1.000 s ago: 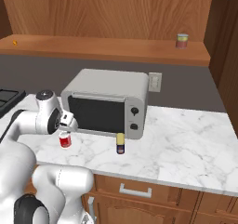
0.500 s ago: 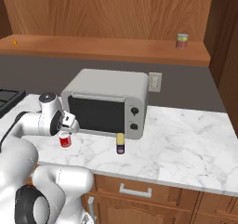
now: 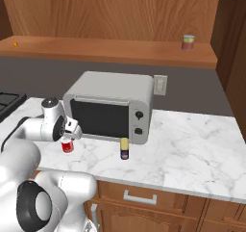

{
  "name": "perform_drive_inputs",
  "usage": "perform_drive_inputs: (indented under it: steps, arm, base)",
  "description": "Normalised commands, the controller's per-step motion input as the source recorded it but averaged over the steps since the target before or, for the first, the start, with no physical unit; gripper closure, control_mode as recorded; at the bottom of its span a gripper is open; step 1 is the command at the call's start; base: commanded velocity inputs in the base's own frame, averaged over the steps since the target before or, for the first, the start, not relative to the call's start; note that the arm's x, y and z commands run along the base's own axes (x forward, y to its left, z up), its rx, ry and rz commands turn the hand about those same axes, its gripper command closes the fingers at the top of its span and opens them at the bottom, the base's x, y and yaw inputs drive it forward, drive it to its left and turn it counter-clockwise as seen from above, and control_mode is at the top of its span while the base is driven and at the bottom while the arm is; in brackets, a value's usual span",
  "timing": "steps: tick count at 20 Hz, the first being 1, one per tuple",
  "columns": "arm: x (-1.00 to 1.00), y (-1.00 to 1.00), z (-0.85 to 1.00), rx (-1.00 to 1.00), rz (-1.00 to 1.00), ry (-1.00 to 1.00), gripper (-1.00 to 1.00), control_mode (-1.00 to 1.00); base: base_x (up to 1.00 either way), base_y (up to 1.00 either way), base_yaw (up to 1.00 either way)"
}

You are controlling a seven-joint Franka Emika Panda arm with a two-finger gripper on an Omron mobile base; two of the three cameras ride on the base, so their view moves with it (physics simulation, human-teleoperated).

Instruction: Pick the cans from the counter and place them in their designated side in the cabinet.

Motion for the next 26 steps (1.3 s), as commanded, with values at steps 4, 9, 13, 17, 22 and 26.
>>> perform_drive_inputs:
  steps: [4, 9, 13, 17, 22, 26]
  arm:
    - [0.06, 0.0, -0.12, 0.0, 0.0, 0.0, -1.0, -1.0]
    - [0.03, 0.0, -0.12, 0.0, 0.0, 0.0, -1.0, -1.0]
    - [0.04, 0.0, -0.15, 0.0, 0.0, 0.0, -1.0, -1.0]
    - [0.06, 0.0, -0.19, 0.0, 0.0, 0.01, -1.0, -1.0]
    - [0.04, 0.0, -0.17, 0.0, 0.0, 0.0, -1.0, -1.0]
    - [0.06, 0.0, -0.16, 0.0, 0.0, 0.0, -1.0, -1.0]
  base:
    - [0.0, 0.0, 0.0]
    - [0.0, 0.0, 0.0]
    - [0.0, 0.0, 0.0]
    - [0.0, 0.0, 0.0]
    - [0.0, 0.0, 0.0]
    - [0.0, 0.0, 0.0]
